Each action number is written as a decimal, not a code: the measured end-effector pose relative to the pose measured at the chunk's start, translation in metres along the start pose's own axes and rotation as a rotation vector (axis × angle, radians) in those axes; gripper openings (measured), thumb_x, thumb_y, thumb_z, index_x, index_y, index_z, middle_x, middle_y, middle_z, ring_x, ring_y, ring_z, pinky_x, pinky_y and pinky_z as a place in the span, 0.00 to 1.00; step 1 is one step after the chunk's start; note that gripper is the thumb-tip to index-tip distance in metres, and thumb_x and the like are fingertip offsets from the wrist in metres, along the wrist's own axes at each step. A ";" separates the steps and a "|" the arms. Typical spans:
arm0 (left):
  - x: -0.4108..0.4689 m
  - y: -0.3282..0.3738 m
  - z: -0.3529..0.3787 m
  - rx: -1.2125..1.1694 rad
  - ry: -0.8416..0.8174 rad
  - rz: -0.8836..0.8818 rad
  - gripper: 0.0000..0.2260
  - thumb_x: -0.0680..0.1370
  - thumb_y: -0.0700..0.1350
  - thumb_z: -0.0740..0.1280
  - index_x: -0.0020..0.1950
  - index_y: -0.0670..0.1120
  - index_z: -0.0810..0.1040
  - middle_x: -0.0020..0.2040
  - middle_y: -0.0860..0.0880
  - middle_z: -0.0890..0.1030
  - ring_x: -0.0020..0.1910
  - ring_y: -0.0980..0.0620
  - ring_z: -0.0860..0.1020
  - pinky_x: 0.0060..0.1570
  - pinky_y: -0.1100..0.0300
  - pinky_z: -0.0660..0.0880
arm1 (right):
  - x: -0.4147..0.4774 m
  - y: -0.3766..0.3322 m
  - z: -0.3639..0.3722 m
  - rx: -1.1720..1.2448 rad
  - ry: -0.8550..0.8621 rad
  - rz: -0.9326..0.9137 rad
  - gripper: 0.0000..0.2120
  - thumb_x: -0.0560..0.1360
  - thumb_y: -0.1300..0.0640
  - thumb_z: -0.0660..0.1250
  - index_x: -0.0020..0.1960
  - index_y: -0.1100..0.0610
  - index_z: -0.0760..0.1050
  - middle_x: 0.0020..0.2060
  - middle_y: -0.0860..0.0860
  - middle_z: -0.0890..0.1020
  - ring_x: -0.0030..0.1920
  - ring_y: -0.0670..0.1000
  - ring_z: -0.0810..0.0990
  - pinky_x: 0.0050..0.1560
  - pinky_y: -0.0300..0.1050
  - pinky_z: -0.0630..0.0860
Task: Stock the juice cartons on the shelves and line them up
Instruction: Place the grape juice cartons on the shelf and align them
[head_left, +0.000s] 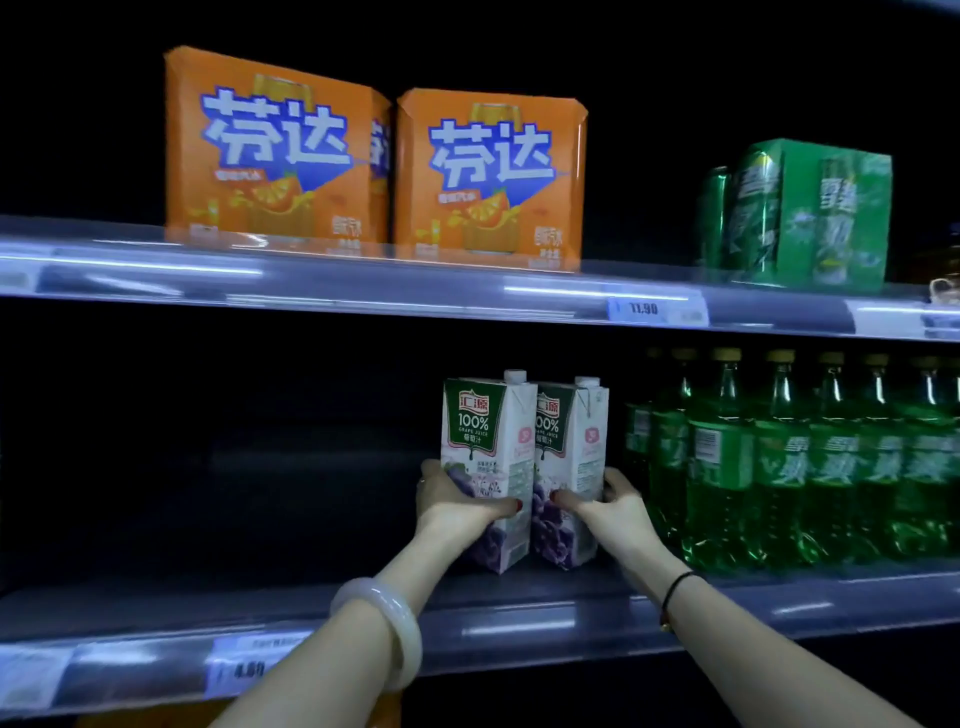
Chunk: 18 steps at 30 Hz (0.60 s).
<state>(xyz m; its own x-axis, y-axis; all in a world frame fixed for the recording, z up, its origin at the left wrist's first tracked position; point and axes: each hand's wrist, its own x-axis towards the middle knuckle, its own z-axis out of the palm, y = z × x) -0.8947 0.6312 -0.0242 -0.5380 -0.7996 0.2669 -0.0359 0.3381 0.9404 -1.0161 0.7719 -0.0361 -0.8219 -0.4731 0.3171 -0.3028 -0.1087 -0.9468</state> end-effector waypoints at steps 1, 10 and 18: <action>0.000 -0.002 0.001 0.013 0.010 0.006 0.35 0.56 0.45 0.82 0.56 0.46 0.66 0.55 0.46 0.76 0.52 0.48 0.77 0.50 0.58 0.76 | 0.001 0.000 -0.001 -0.005 -0.014 0.002 0.20 0.66 0.61 0.76 0.54 0.52 0.72 0.46 0.48 0.81 0.45 0.47 0.81 0.43 0.41 0.77; -0.012 -0.007 -0.003 0.010 -0.044 0.027 0.35 0.60 0.47 0.81 0.59 0.50 0.64 0.57 0.50 0.76 0.53 0.51 0.76 0.53 0.60 0.73 | 0.001 -0.006 -0.004 -0.096 -0.071 0.042 0.25 0.66 0.60 0.76 0.59 0.57 0.71 0.52 0.53 0.81 0.51 0.53 0.80 0.53 0.49 0.77; -0.029 0.004 -0.041 0.164 -0.070 0.022 0.32 0.67 0.45 0.77 0.66 0.41 0.67 0.59 0.45 0.75 0.55 0.48 0.76 0.51 0.58 0.73 | -0.019 -0.016 0.001 -0.354 -0.035 0.147 0.31 0.66 0.61 0.75 0.63 0.63 0.64 0.59 0.61 0.76 0.56 0.60 0.78 0.54 0.56 0.78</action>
<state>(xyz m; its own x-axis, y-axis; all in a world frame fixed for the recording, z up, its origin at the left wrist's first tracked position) -0.8444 0.6352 -0.0196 -0.5974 -0.7566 0.2658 -0.1578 0.4359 0.8860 -0.9951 0.7818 -0.0273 -0.8537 -0.4917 0.1717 -0.3360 0.2681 -0.9029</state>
